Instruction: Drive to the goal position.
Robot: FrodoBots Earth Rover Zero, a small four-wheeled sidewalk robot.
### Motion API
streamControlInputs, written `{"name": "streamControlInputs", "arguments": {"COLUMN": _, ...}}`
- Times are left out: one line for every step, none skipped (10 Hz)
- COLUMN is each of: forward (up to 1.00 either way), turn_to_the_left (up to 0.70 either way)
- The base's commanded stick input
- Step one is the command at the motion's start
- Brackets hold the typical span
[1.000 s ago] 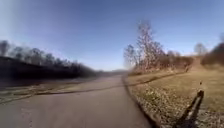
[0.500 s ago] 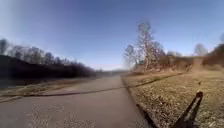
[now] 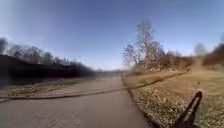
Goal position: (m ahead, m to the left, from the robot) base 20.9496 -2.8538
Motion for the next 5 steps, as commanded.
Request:
{"name": "streamControlInputs", "arguments": {"forward": 0.85, "turn_to_the_left": 0.34}}
{"name": "streamControlInputs", "arguments": {"forward": 0.85, "turn_to_the_left": 0.34}}
{"name": "streamControlInputs", "arguments": {"forward": 0.85, "turn_to_the_left": 0.34}}
{"name": "streamControlInputs", "arguments": {"forward": 0.85, "turn_to_the_left": 0.34}}
{"name": "streamControlInputs", "arguments": {"forward": 0.85, "turn_to_the_left": 0.28}}
